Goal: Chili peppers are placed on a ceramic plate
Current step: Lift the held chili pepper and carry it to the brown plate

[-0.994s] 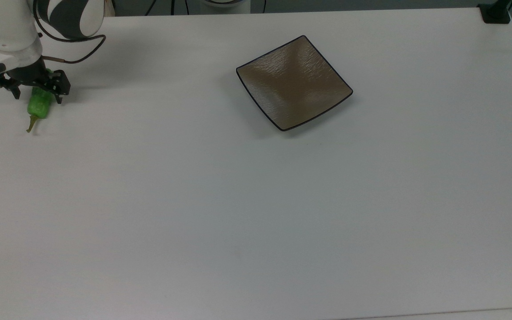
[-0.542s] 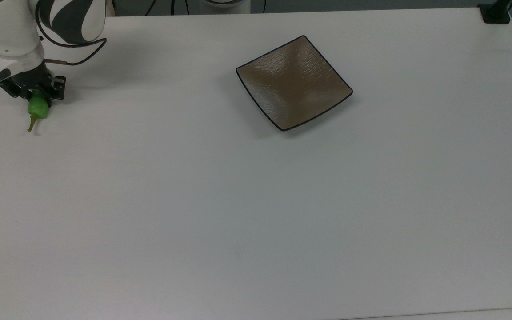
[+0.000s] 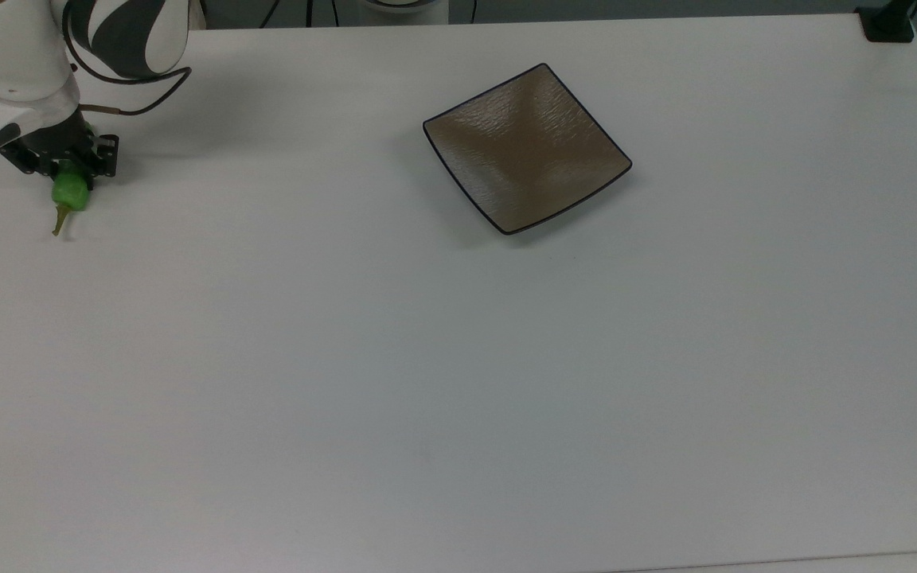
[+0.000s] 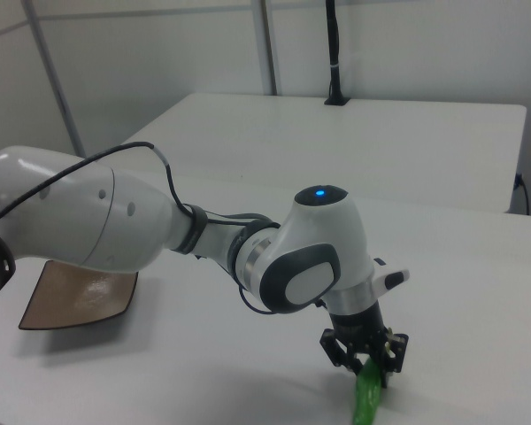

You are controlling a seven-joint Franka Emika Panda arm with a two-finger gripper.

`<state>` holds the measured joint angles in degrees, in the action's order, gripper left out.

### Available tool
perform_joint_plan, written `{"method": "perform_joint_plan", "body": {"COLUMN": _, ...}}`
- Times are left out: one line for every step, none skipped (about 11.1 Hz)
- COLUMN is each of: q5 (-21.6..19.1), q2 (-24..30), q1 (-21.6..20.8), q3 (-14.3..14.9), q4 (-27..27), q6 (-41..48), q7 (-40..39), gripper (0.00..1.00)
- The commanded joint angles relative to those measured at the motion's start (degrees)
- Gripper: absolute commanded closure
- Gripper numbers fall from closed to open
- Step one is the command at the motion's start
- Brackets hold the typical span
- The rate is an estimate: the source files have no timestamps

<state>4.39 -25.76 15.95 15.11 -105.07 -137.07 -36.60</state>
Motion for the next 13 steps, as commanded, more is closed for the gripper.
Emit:
{"method": "perform_joint_plan", "body": {"q5": -2.97, "q2": 3.69, "q1": -1.0, "q3": -0.61, "q4": -0.31, "q6": 7.33, "q7": 2.05, "gripper": 0.78}}
{"method": "perform_joint_plan", "body": {"q5": -3.42, "q2": 4.31, "q1": -1.53, "q3": -0.87, "q4": -0.31, "q6": 9.26, "q7": 3.72, "gripper": 0.78}}
{"method": "perform_joint_plan", "body": {"q5": -3.51, "q2": 5.18, "q1": -2.23, "q3": -1.48, "q4": -0.22, "q6": 11.1, "q7": 5.82, "gripper": 0.78}}
{"method": "perform_joint_plan", "body": {"q5": -3.69, "q2": 6.23, "q1": -2.59, "q3": -2.27, "q4": -0.31, "q6": 13.04, "q7": 8.1, "gripper": 0.78}}
{"method": "perform_joint_plan", "body": {"q5": -3.69, "q2": 7.2, "q1": -2.85, "q3": -3.93, "q4": -0.31, "q6": 15.41, "q7": 9.52, "gripper": 0.78}}
{"method": "perform_joint_plan", "body": {"q5": -3.69, "q2": 8.0, "q1": -2.85, "q3": -5.69, "q4": -0.22, "q6": 17.34, "q7": 10.84, "gripper": 0.77}}
{"method": "perform_joint_plan", "body": {"q5": -4.12, "q2": 8.96, "q1": -2.94, "q3": -7.53, "q4": -0.31, "q6": 17.8, "q7": 12.5, "gripper": 0.77}}
{"method": "perform_joint_plan", "body": {"q5": -4.3, "q2": 9.49, "q1": -3.38, "q3": -8.77, "q4": -0.4, "q6": 17.89, "q7": 13.65, "gripper": 0.77}}
{"method": "perform_joint_plan", "body": {"q5": -4.39, "q2": 10.11, "q1": -4.43, "q3": -9.39, "q4": -0.48, "q6": 17.98, "q7": 15.4, "gripper": 0.77}}
{"method": "perform_joint_plan", "body": {"q5": -5.0, "q2": 10.29, "q1": -5.66, "q3": -10.27, "q4": -0.57, "q6": 18.33, "q7": 17.6, "gripper": 0.77}}
{"method": "perform_joint_plan", "body": {"q5": -5.36, "q2": 10.64, "q1": -6.45, "q3": -11.93, "q4": -0.57, "q6": 19.11, "q7": 19.97, "gripper": 0.77}}
{"method": "perform_joint_plan", "body": {"q5": -5.36, "q2": 10.9, "q1": -6.63, "q3": -14.03, "q4": -0.83, "q6": 19.21, "q7": 22.17, "gripper": 0.77}}
{"method": "perform_joint_plan", "body": {"q5": -5.36, "q2": 11.43, "q1": -6.98, "q3": -16.23, "q4": -1.1, "q6": 19.21, "q7": 25.32, "gripper": 0.77}}
